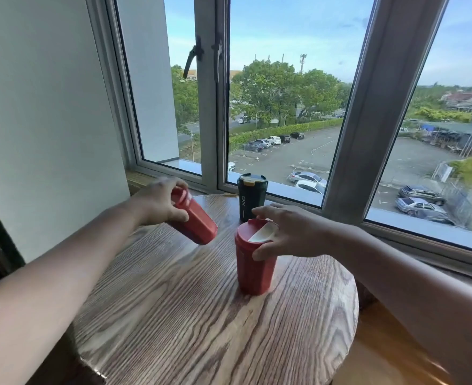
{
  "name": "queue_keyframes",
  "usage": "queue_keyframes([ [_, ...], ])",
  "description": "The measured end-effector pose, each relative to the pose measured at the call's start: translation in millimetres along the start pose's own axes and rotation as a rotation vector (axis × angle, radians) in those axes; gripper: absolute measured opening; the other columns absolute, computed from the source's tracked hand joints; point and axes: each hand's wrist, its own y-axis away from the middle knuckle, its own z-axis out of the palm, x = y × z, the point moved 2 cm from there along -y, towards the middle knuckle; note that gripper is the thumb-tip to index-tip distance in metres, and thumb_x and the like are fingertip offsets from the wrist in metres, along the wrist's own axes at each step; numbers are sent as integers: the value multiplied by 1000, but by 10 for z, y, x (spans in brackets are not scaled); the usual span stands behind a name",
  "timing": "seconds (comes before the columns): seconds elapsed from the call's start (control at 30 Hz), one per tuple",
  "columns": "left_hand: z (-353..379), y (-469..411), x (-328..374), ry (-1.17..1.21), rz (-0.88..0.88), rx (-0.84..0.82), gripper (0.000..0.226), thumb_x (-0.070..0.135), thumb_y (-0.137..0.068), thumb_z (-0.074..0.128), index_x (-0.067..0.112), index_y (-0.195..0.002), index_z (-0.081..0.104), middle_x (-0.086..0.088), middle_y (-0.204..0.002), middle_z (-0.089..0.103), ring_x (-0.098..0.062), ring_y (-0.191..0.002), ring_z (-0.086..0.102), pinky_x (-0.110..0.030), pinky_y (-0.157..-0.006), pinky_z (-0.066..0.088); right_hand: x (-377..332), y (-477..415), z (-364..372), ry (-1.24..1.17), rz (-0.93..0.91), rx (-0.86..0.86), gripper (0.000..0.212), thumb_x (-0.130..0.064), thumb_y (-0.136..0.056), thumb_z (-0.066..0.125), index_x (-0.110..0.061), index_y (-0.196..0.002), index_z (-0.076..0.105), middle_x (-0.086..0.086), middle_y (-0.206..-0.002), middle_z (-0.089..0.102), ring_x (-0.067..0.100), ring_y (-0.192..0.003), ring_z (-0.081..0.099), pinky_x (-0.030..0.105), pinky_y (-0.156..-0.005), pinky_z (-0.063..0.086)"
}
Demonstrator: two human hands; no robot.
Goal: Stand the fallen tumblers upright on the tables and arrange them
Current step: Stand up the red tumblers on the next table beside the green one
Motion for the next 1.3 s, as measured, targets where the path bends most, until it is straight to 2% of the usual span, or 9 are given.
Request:
queue_keyframes([
  [0.2, 13, 122, 504, -71, 220, -95, 79, 36, -64, 87, 28, -135, 55, 6, -120, 58, -14, -103, 57, -29, -86, 45, 39, 31, 78, -3, 63, 51, 98, -82, -56, 67, -34, -141, 54, -9, -119, 67, 15, -107, 62, 42, -95, 54],
  [0.4, 189, 178, 718, -188, 243, -219, 84, 46, -61, 81, 29, -138, 53, 7, -123, 54, -17, -110, 56, -39, -96, 52, 44, 50, 100, -72, 86, 75, 89, -81, -53, 69, -38, -130, 60, -11, -107, 71, 12, -99, 65, 43, -90, 56],
  [0.63, 248, 229, 721, -227, 238, -227, 94, 52, -65, 81, 30, -149, 44, 3, -141, 51, -20, -127, 51, -43, -106, 49, -29, 107, 117, -174, 73, 50, 84, -69, -55, 76, -27, -126, 62, -5, -104, 71, 13, -95, 66, 44, -89, 56],
  [0.73, 209, 264, 681, -189, 209, -252, 110, 65, -65, 79, 30, -158, 32, 1, -156, 42, -21, -141, 42, -45, -115, 40, -56, 123, 145, -222, 89, 110, 68, -53, -62, 87, -26, -120, 67, -6, -99, 73, 12, -91, 67, 39, -86, 57],
  [0.83, 131, 311, 604, -7, 136, -226, 98, 58, -79, 75, 27, -160, 29, -1, -164, 35, -20, -148, 35, -38, -119, 31, -99, 137, 187, -260, 139, 203, 54, -50, -64, 90, -27, -108, 70, -8, -90, 72, 10, -83, 67, 30, -74, 54],
  [1.0, 109, 367, 497, 67, 95, -171, 77, 49, -87, 73, 24, -154, 44, -3, -155, 50, -18, -140, 46, -33, -112, 37, -218, 142, 218, -148, 209, 255, 57, -63, -63, 85, -26, -103, 68, -9, -86, 68, 4, -75, 60, 25, -56, 41],
  [1.1, 114, 375, 491, 81, 90, -150, 75, 52, -84, 74, 25, -150, 50, -2, -150, 55, -18, -135, 50, -33, -109, 40, -262, 124, 215, -111, 222, 240, 63, -68, -62, 83, -25, -105, 68, -7, -90, 70, 9, -79, 62, 28, -63, 49],
  [1.23, 123, 398, 478, 130, 77, -143, 75, 53, -82, 75, 26, -149, 52, -3, -144, 59, -13, -110, 55, -31, -99, 44, -270, 120, 214, -92, 218, 194, 69, -75, -59, 80, -25, -105, 67, -7, -91, 71, 11, -81, 64, 31, -70, 54],
  [1.3, 126, 408, 471, 130, 71, -137, 75, 54, -82, 75, 28, -148, 52, -1, -146, 57, -13, -119, 54, -32, -103, 43, -262, 133, 189, -110, 203, 166, 72, -79, -60, 76, -25, -107, 67, -7, -94, 71, 13, -84, 66, 31, -70, 54],
])
